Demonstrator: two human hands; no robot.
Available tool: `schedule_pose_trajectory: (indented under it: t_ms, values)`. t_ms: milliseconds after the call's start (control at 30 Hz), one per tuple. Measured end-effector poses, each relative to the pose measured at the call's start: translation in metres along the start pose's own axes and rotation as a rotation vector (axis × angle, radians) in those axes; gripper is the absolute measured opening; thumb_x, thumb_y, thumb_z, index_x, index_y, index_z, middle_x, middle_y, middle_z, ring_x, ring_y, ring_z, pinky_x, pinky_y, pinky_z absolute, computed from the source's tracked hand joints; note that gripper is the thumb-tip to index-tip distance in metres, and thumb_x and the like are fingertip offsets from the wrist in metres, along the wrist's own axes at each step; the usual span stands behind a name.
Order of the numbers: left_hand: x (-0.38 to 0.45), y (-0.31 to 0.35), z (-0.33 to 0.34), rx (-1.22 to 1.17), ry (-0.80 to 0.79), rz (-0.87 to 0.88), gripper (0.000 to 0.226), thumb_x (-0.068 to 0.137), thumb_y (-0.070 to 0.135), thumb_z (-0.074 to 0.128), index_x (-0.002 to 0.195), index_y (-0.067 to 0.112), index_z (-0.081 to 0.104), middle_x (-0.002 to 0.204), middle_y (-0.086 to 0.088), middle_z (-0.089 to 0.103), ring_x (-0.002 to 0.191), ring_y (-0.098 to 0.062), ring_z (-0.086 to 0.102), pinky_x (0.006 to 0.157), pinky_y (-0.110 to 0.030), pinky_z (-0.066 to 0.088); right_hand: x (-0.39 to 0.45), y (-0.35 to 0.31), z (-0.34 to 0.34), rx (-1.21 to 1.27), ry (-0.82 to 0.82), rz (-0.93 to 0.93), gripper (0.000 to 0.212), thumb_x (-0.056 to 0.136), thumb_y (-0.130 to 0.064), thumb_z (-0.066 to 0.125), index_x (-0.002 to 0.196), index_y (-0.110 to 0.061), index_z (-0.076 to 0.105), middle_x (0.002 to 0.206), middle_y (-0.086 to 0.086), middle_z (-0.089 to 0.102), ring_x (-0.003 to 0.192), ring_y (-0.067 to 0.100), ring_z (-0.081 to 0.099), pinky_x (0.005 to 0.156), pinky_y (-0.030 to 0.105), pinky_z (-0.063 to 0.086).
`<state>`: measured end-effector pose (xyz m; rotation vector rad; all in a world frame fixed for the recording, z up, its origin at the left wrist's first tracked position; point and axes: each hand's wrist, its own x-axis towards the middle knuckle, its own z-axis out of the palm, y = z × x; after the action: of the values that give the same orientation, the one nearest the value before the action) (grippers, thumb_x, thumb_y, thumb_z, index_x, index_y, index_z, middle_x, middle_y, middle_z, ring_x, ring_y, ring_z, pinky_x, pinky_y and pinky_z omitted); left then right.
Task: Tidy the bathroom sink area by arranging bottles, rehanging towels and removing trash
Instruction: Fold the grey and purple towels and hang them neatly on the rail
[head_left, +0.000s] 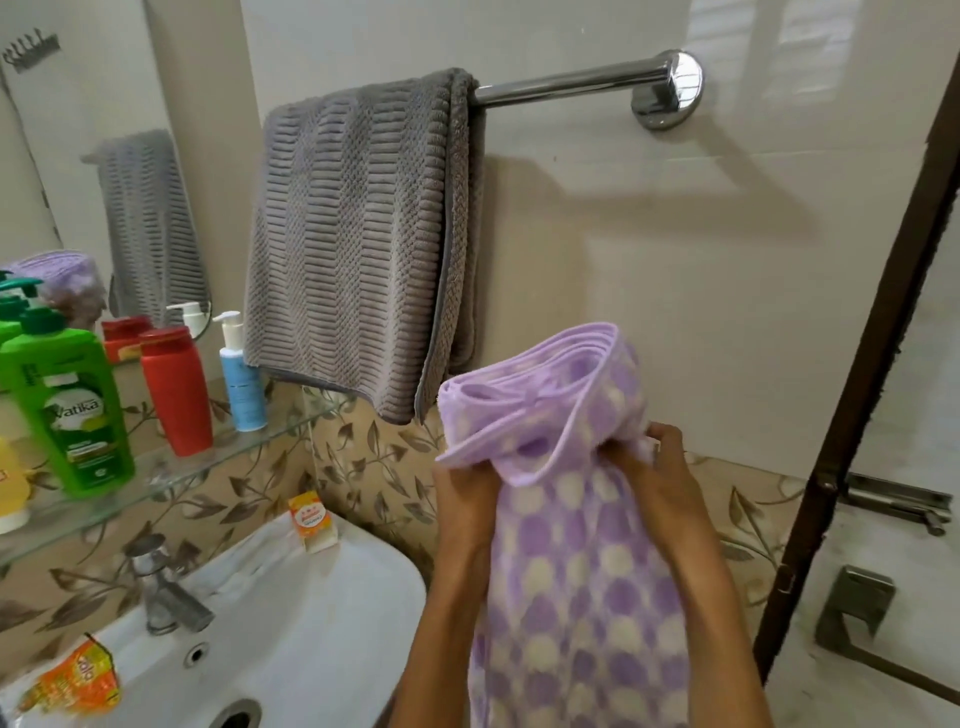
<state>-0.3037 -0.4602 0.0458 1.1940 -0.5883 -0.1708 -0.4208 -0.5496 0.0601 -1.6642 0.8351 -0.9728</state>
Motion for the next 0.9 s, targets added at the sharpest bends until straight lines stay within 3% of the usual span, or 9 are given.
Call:
schedule_pose_trajectory:
  t_ms: [100, 167, 300, 400, 500, 600, 667, 767, 900]
  values:
    - [-0.012, 0.005, 0.013, -0.017, 0.064, 0.07, 0.016, 0.069, 0.026, 0.057, 0.077, 0.013, 0.059, 0.075, 0.003, 0.061, 0.066, -0.006, 0.048, 0.062, -0.03, 0.046, -0.017, -0.001, 0.009, -0.148, 0.252, -0.193, 0.033, 0.084, -0.043, 0.06, 0.109, -0.026, 0.05, 0.099, -0.013, 0.057, 0.086, 0.009, 0.055, 0.066, 0.022, 0.039]
    - [-0.019, 0.002, 0.021, 0.024, 0.099, 0.039, 0.027, 0.066, 0.039, 0.06, 0.086, 0.021, 0.06, 0.082, 0.006, 0.067, 0.071, -0.008, 0.056, 0.067, -0.029, 0.049, -0.036, -0.012, 0.017, 0.013, 0.223, -0.268, 0.023, 0.081, -0.049, 0.06, 0.097, -0.034, 0.056, 0.093, -0.02, 0.064, 0.085, 0.0, 0.061, 0.064, 0.012, 0.044]
    - [-0.034, 0.003, 0.032, 0.153, -0.01, 0.086, 0.036, 0.068, 0.058, 0.052, 0.092, 0.031, 0.057, 0.078, 0.012, 0.067, 0.07, -0.001, 0.063, 0.062, -0.022, 0.052, -0.057, -0.024, 0.026, 0.155, 0.083, -0.255, 0.051, 0.068, -0.063, 0.061, 0.113, -0.039, 0.054, 0.1, -0.021, 0.065, 0.087, -0.013, 0.061, 0.067, 0.003, 0.047]
    - [-0.037, 0.001, 0.034, 0.179, -0.245, 0.145, 0.036, 0.075, 0.051, 0.054, 0.107, 0.035, 0.055, 0.096, 0.006, 0.069, 0.087, -0.011, 0.067, 0.077, -0.04, 0.057, -0.057, -0.026, 0.023, 0.041, 0.192, -0.261, 0.062, 0.068, -0.06, 0.067, 0.122, -0.034, 0.049, 0.105, -0.019, 0.062, 0.088, -0.007, 0.062, 0.073, 0.013, 0.051]
    - [-0.038, 0.001, 0.028, 0.12, -0.413, 0.136, 0.032, 0.072, 0.049, 0.058, 0.103, 0.047, 0.054, 0.099, 0.018, 0.067, 0.094, 0.0, 0.065, 0.082, -0.026, 0.054, -0.053, -0.024, 0.015, 0.072, 0.282, -0.299, 0.037, 0.076, -0.042, 0.066, 0.111, -0.035, 0.056, 0.089, -0.024, 0.065, 0.078, -0.011, 0.063, 0.064, 0.009, 0.049]
    - [-0.037, 0.002, 0.024, -0.043, -0.469, 0.064, 0.02, 0.089, 0.031, 0.05, 0.106, 0.036, 0.059, 0.103, 0.011, 0.069, 0.095, 0.006, 0.064, 0.085, -0.029, 0.05, -0.053, -0.02, 0.011, 0.147, 0.288, -0.325, 0.025, 0.083, -0.028, 0.061, 0.107, -0.03, 0.062, 0.085, -0.02, 0.068, 0.076, -0.007, 0.065, 0.058, 0.005, 0.048]
    - [-0.037, 0.002, 0.021, -0.103, -0.478, 0.03, 0.03, 0.085, 0.044, 0.048, 0.108, 0.032, 0.064, 0.107, 0.005, 0.071, 0.099, -0.004, 0.066, 0.082, -0.025, 0.053, -0.053, -0.019, 0.011, 0.185, 0.273, -0.309, 0.024, 0.086, -0.028, 0.057, 0.108, -0.029, 0.065, 0.085, -0.016, 0.07, 0.076, -0.003, 0.066, 0.06, 0.008, 0.05]
    - [-0.038, 0.003, 0.018, -0.06, -0.423, 0.085, 0.033, 0.071, 0.053, 0.054, 0.102, 0.044, 0.058, 0.099, 0.027, 0.068, 0.095, 0.004, 0.064, 0.078, -0.014, 0.052, -0.053, -0.02, 0.013, 0.201, 0.266, -0.315, 0.019, 0.09, -0.028, 0.053, 0.098, -0.033, 0.069, 0.076, -0.009, 0.071, 0.067, 0.003, 0.066, 0.057, 0.015, 0.051]
    - [-0.035, -0.002, 0.022, -0.025, -0.313, 0.114, 0.026, 0.08, 0.043, 0.054, 0.107, 0.045, 0.057, 0.104, 0.02, 0.068, 0.099, -0.002, 0.064, 0.087, -0.027, 0.053, -0.055, -0.02, 0.013, 0.216, 0.234, -0.342, 0.027, 0.094, -0.023, 0.05, 0.077, -0.033, 0.069, 0.079, 0.022, 0.066, 0.075, 0.04, 0.059, 0.068, 0.046, 0.052]
